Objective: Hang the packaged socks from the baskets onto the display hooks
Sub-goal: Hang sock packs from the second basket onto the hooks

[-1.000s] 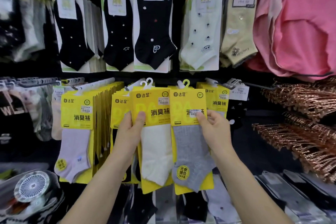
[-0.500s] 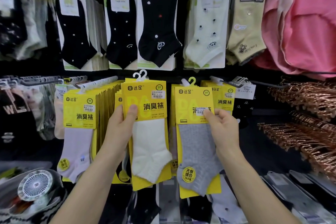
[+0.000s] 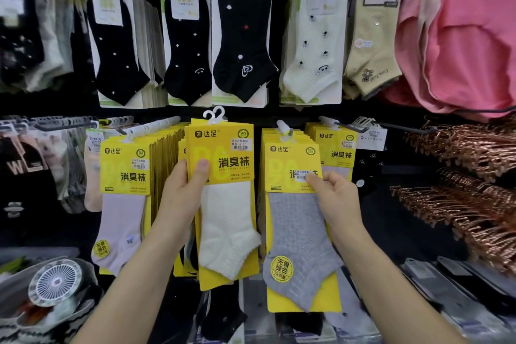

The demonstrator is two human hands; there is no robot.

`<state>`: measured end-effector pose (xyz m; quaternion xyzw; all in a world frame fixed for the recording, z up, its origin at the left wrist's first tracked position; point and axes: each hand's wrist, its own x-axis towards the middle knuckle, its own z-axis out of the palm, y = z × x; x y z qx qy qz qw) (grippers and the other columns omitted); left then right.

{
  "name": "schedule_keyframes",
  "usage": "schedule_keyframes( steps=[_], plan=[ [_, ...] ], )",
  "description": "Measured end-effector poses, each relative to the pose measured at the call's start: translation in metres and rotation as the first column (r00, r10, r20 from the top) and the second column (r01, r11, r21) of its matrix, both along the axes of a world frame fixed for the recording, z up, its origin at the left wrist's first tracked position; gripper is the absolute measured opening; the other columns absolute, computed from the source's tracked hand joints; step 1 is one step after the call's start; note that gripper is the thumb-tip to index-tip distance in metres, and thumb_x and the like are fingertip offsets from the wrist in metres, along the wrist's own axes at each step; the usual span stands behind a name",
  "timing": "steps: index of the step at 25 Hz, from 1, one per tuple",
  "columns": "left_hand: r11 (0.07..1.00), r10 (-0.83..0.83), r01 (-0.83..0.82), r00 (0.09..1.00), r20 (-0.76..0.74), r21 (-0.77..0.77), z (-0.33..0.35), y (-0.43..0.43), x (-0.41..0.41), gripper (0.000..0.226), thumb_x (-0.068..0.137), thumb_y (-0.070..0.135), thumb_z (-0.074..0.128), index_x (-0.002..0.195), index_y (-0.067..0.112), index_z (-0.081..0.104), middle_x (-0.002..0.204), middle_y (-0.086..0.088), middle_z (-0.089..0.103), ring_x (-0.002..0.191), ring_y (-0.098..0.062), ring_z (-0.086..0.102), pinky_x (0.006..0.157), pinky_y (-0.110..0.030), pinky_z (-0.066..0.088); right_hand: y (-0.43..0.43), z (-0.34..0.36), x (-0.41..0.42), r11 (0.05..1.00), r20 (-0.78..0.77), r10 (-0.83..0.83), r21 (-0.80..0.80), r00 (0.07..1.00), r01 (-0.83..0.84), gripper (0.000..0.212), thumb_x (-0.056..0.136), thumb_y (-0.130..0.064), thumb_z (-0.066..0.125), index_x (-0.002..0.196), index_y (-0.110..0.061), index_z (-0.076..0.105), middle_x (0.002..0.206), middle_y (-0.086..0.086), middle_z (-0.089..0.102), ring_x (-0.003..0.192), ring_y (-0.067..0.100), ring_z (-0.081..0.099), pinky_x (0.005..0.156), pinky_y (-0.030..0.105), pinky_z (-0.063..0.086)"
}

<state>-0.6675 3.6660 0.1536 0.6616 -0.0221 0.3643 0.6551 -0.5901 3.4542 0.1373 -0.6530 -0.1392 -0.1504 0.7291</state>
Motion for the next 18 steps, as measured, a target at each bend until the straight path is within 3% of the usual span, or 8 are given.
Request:
schedule_keyframes(
  steps=[3, 5, 9, 11, 13, 16, 18],
  plan=[
    [1.0, 0.017, -0.017, 1.0, -0.01, -0.01, 0.002, 0.001, -0.002, 0.016, 0.094, 0.034, 0.048, 0.102, 0.029, 0.06, 0.098, 0.015, 0.069, 0.086, 0.002, 0.066, 0.061, -0.009, 0.049, 0.004, -0.006, 0.004, 0.991, 0.062, -0.066, -0.116, 0.996, 0.073, 0.03, 0.09, -0.023, 0.06, 0.084, 0.007, 0.058, 0.088, 0.036, 0.062, 0.061, 0.034, 0.052, 0.06, 0.031, 0.037],
    [1.0, 0.014, -0.014, 0.999, -0.028, 0.003, 0.001, -0.002, -0.002, 0.017, 0.095, 0.033, 0.047, 0.105, 0.028, 0.059, 0.101, 0.014, 0.067, 0.087, 0.002, 0.065, 0.064, -0.011, 0.049, 0.004, -0.01, 0.009, 0.978, 0.088, -0.104, -0.171, 0.991, 0.118, 0.028, 0.091, -0.026, 0.059, 0.087, 0.001, 0.06, 0.087, 0.029, 0.066, 0.076, 0.045, 0.059, 0.061, 0.032, 0.042],
    [0.999, -0.001, 0.004, 0.997, -0.082, 0.039, -0.003, -0.017, -0.002, 0.021, 0.096, 0.031, 0.045, 0.112, 0.023, 0.057, 0.105, 0.011, 0.065, 0.094, 0.0, 0.061, 0.068, -0.015, 0.045, 0.009, -0.017, 0.017, 0.952, 0.063, -0.21, -0.215, 0.976, 0.219, 0.027, 0.09, -0.033, 0.059, 0.093, -0.006, 0.061, 0.085, 0.022, 0.066, 0.073, 0.033, 0.058, 0.062, 0.03, 0.04],
    [0.999, -0.002, 0.005, 0.996, -0.088, 0.041, -0.003, -0.022, -0.003, 0.016, 0.096, 0.031, 0.045, 0.106, 0.026, 0.057, 0.106, 0.009, 0.064, 0.097, -0.004, 0.06, 0.071, -0.019, 0.045, 0.012, -0.015, 0.012, 0.922, 0.071, -0.321, -0.207, 0.944, 0.329, 0.03, 0.088, -0.034, 0.061, 0.107, -0.011, 0.056, 0.095, 0.002, 0.06, 0.088, 0.019, 0.057, 0.071, 0.027, 0.04],
    [0.999, -0.005, 0.01, 0.996, -0.091, 0.053, -0.002, -0.026, -0.003, 0.017, 0.096, 0.031, 0.045, 0.107, 0.025, 0.057, 0.109, 0.006, 0.064, 0.099, -0.007, 0.06, 0.074, -0.021, 0.046, 0.013, -0.01, 0.003, 0.9, 0.181, -0.389, -0.132, 0.903, 0.414, 0.034, 0.087, -0.033, 0.063, 0.114, -0.017, 0.051, 0.103, -0.008, 0.05, 0.097, 0.011, 0.05, 0.079, 0.024, 0.038],
    [0.995, -0.022, 0.029, 0.997, -0.072, 0.096, -0.005, -0.037, -0.005, 0.017, 0.096, 0.032, 0.046, 0.108, 0.029, 0.057, 0.106, 0.012, 0.064, 0.099, -0.001, 0.06, 0.074, -0.018, 0.046, 0.022, 0.0, -0.015, 0.974, 0.227, -0.153, -0.133, 0.962, 0.186, 0.03, 0.078, -0.045, 0.067, 0.096, -0.028, 0.049, 0.088, -0.01, 0.054, 0.083, 0.007, 0.053, 0.071, 0.015, 0.042],
    [0.993, -0.04, 0.045, 0.998, -0.045, 0.113, -0.008, -0.048, -0.005, 0.012, 0.095, 0.03, 0.048, 0.101, 0.034, 0.058, 0.103, 0.013, 0.065, 0.095, 0.003, 0.061, 0.076, -0.016, 0.048, 0.029, 0.002, -0.022, 0.972, 0.152, -0.01, -0.229, 0.988, 0.045, 0.034, 0.071, -0.048, 0.073, 0.086, -0.027, 0.05, 0.079, -0.007, 0.055, 0.072, 0.008, 0.052, 0.067, 0.026, 0.045]
  ],
)
